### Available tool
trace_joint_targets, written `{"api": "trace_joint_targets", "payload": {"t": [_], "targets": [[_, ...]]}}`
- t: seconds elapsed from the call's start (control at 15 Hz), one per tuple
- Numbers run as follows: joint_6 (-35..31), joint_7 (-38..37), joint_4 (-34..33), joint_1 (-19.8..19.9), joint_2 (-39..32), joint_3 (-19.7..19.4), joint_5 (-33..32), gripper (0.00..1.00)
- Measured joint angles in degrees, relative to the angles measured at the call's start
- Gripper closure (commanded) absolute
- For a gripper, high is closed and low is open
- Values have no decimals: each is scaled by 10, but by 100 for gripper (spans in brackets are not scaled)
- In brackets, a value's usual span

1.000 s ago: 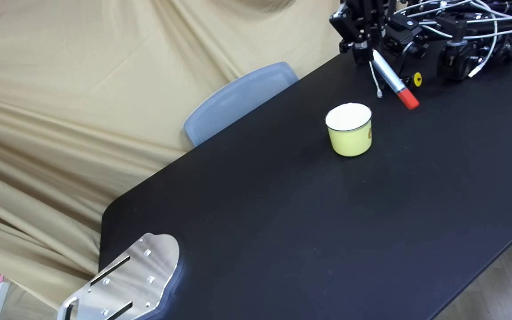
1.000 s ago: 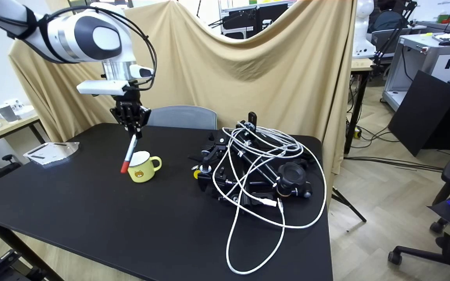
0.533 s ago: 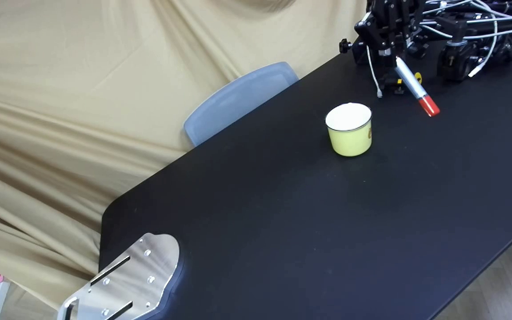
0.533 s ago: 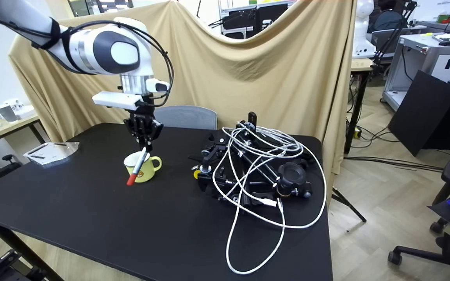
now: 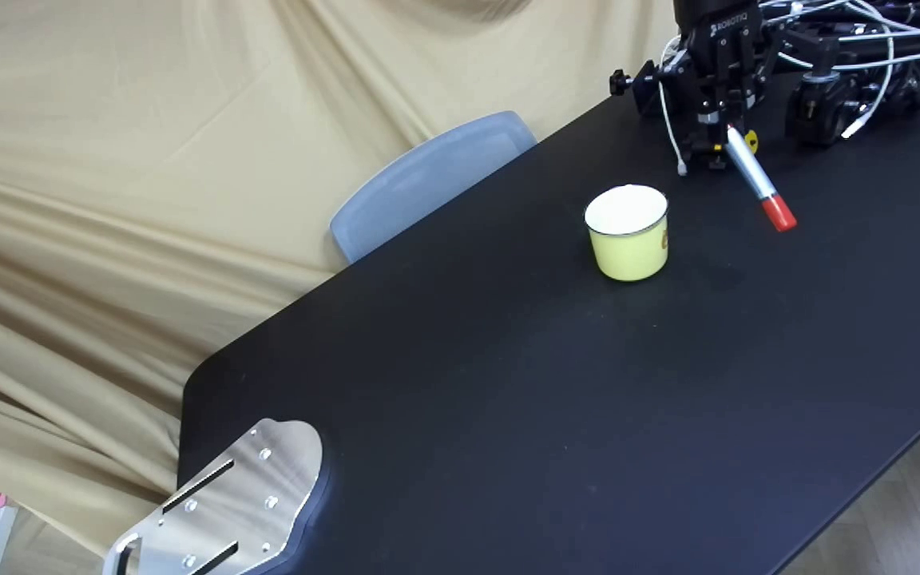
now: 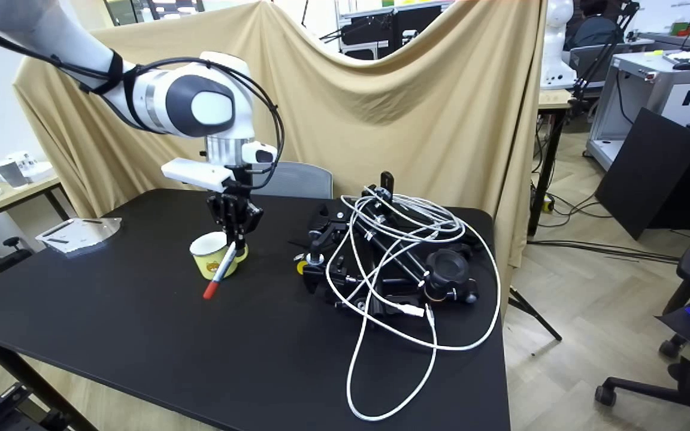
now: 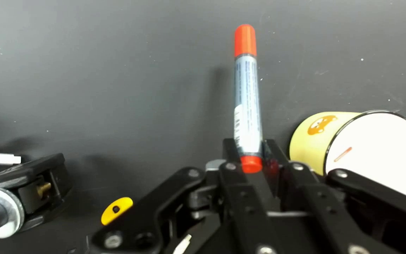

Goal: Put the marker on the table

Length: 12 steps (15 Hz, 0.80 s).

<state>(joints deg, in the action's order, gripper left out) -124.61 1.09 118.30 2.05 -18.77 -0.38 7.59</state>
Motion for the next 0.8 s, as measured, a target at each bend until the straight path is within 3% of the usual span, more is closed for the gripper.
{"api": "trace_joint_targets", "payload": {"t": [0.8], "targets": [[-7, 0, -4, 24, -61, -2, 39, 94]]}}
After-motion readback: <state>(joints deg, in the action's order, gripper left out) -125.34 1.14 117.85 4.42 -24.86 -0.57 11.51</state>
